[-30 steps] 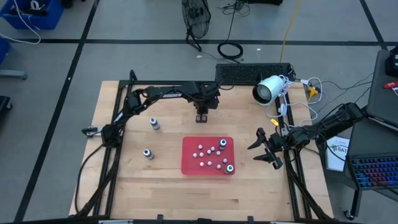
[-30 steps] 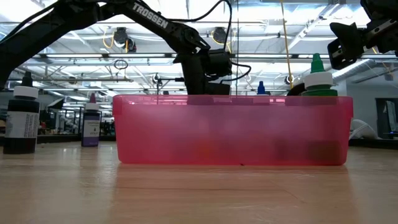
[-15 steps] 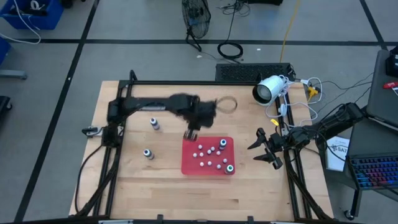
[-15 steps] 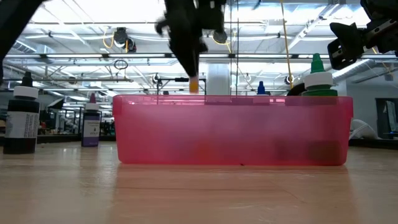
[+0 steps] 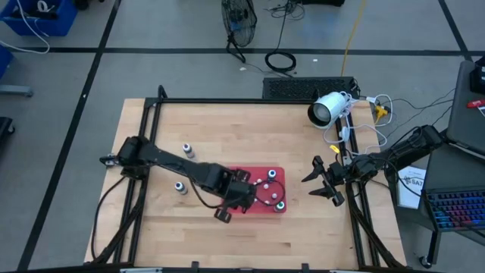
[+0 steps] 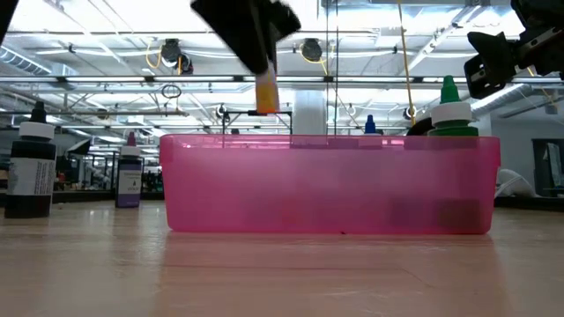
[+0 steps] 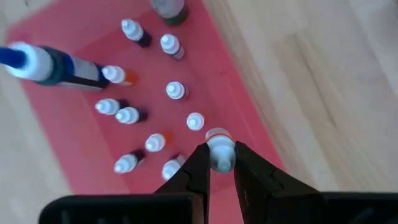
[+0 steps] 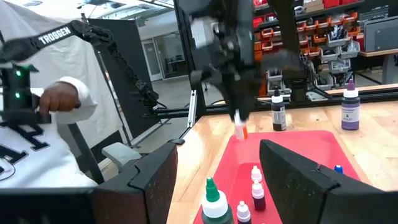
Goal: Pick & Place food coloring
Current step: Put the small orange food coloring bottle into the pink bin
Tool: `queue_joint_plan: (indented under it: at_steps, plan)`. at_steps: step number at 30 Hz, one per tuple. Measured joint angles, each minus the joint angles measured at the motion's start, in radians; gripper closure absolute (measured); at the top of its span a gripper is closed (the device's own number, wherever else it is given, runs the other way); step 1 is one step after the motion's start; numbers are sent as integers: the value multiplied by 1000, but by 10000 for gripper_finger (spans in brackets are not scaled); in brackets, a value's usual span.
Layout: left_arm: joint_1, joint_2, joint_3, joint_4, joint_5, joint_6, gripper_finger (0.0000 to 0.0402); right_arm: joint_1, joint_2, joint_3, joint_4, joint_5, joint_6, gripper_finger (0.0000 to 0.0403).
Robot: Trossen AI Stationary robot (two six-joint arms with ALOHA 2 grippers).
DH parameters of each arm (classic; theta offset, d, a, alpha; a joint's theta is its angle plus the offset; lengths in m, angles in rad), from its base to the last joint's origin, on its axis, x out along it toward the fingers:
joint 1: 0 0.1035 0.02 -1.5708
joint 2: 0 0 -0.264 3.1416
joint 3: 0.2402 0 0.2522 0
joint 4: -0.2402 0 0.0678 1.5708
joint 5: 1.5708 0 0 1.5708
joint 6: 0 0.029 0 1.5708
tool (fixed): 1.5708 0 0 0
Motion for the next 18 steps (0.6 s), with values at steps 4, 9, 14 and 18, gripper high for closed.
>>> queue_joint_plan:
  at_steps: [4, 9, 14, 18]
  plan:
    - [-7, -3, -131, 183, 42, -34, 352, 0, 0, 0, 0, 0, 0, 184]
    - [-6, -4, -218, 266, 76, -59, 352, 0, 0, 0, 0, 0, 0, 185]
    - [16, -4, -294, 280, 23, -79, 352, 0, 0, 0, 0, 0, 0, 187]
    - [39, -4, -359, 352, 31, -78, 352, 0, 0, 0, 0, 0, 0, 186]
